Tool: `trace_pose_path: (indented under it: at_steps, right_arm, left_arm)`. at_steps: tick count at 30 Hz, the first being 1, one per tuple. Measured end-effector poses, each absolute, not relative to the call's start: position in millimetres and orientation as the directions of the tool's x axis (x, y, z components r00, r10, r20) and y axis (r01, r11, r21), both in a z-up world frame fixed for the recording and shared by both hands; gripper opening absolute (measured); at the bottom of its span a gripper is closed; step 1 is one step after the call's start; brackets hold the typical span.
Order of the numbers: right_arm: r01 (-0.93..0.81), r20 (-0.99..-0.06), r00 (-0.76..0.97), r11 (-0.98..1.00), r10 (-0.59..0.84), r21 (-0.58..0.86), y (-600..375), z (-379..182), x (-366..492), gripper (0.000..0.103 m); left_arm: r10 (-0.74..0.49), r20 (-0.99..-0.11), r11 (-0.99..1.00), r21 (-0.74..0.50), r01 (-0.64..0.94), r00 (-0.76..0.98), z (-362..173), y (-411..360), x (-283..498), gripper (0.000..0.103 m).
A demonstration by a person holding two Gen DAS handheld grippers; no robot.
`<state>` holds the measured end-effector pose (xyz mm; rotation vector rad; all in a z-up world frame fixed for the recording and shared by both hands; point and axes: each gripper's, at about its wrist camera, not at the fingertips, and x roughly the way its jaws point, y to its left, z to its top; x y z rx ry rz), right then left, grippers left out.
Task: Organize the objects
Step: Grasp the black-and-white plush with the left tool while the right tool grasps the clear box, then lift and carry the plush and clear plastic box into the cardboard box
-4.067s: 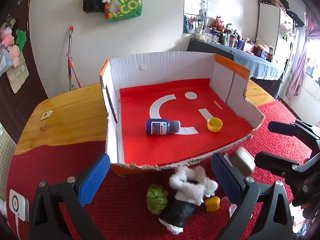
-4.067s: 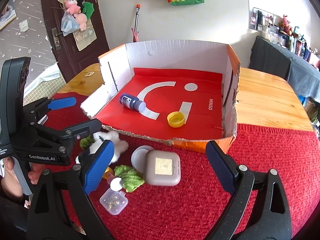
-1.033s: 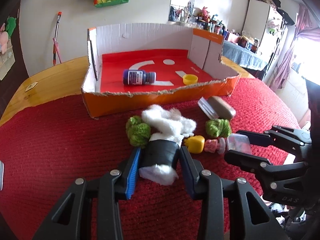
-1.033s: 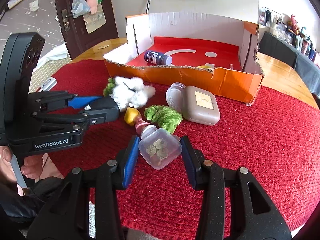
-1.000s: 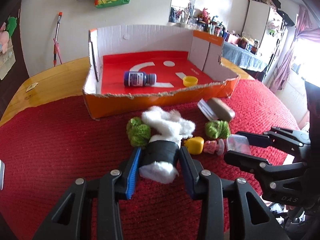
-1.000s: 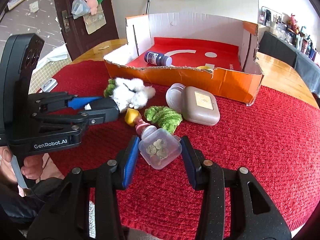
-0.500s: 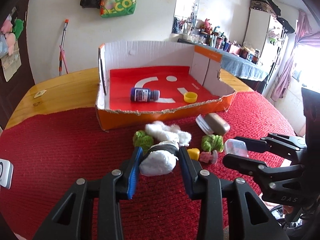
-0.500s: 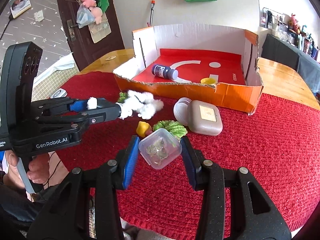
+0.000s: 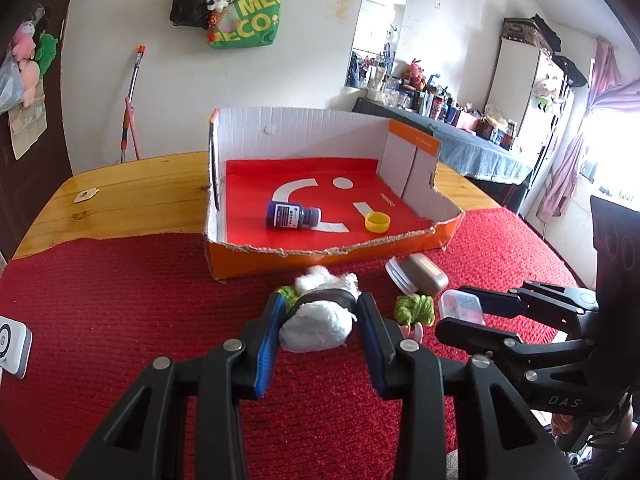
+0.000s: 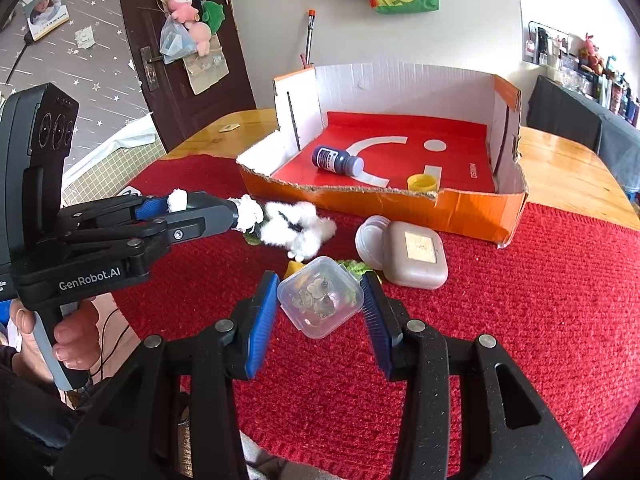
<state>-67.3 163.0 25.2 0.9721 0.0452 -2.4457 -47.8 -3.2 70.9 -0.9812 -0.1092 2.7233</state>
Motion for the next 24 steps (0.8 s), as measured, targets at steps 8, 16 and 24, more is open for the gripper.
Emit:
trace_pose_path:
  at_steps: [8, 16, 24]
  right_arm:
    - [0.475, -0.647, -0.616, -0.867, -0.449, 0.149, 159.8, 27.6, -70.6, 0.040]
    - [0.473, -0.654, -0.606, -0.866, -0.453, 0.162, 160.6, 24.6, -74.3, 0.040]
    - [0.485, -0.644, -0.600, -0.856, -0.475, 0.180, 161.7, 35.2, -85.1, 0.040]
  left_arm:
    - [0.259, -0.608, -0.966, -0.157, -0.206, -0.751, 74.6, -4.4, -48.4, 0.039]
    - [0.262, -0.609, -0.965, -0.161, -0.207, -0.749, 73.1, -2.6, -50.8, 0.039]
    - [0.261, -0.602, -0.965, -0.152, -0.212, -0.755, 80.0, 1.6, -60.0, 0.039]
